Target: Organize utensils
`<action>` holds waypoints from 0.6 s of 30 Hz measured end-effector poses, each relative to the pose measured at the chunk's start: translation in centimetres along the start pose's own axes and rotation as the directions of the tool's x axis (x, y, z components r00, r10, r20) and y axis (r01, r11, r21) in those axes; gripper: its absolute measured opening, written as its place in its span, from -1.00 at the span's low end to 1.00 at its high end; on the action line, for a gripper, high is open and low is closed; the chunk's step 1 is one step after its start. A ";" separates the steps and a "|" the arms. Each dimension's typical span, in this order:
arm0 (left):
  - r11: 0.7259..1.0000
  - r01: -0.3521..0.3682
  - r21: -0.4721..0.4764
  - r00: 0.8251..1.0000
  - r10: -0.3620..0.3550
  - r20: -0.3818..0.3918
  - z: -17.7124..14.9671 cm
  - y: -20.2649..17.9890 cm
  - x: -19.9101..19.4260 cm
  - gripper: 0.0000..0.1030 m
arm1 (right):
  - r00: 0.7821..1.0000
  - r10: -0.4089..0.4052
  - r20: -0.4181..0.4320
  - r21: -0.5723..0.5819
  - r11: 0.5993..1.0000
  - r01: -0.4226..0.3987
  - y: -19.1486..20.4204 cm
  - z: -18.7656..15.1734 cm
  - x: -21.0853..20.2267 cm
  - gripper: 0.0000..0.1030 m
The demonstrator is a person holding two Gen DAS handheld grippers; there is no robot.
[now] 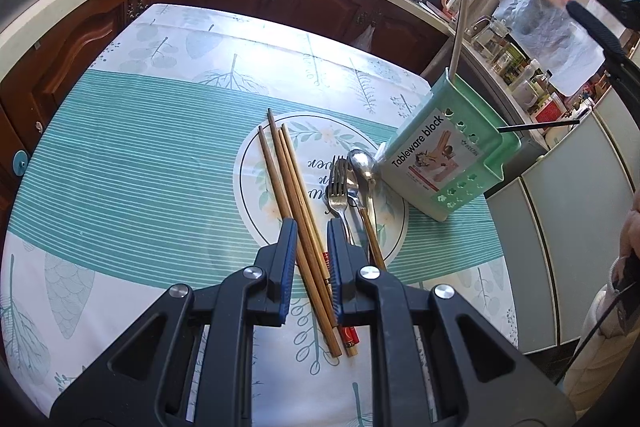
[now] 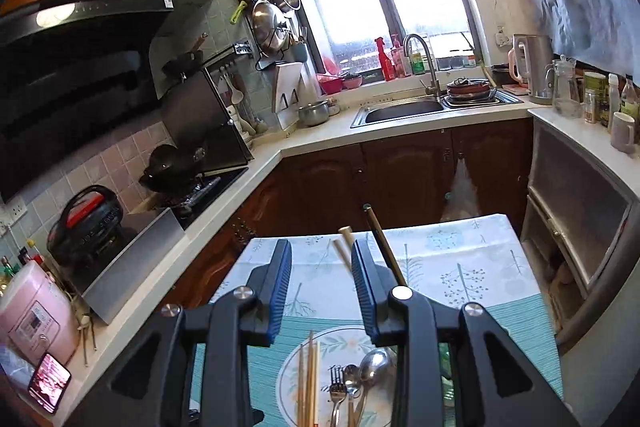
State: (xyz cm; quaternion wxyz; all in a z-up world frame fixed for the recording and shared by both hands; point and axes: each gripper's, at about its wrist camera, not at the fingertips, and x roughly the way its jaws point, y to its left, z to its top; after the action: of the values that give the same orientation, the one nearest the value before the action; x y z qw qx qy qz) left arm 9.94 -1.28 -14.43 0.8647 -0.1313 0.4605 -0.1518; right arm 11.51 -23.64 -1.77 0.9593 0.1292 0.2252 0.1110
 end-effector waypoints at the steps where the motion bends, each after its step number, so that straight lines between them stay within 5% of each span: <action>1: 1.000 -0.001 0.000 1.000 0.001 0.002 0.0 0.0 0.0 -0.77 | 1.000 0.021 0.013 0.014 1.000 -0.022 -0.2 0.1 -0.5 -0.40; 9: 1.000 0.002 0.008 1.000 -0.002 0.001 -0.1 0.0 0.0 -0.77 | 0.998 0.024 0.056 0.000 1.000 -0.024 -1.1 -1.0 -3.8 -0.40; 18: 1.000 -0.010 0.001 0.997 0.010 -0.074 0.2 0.1 1.7 -0.77 | 0.986 -0.093 -0.138 -0.051 0.995 0.087 -3.5 -6.9 -1.3 -0.40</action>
State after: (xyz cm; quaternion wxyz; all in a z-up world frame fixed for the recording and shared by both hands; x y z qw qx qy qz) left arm 11.06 -1.87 -15.62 0.8478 -0.1228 0.4930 -0.1523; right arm 7.76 -25.90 -8.27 0.9478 0.0894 0.2952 0.0811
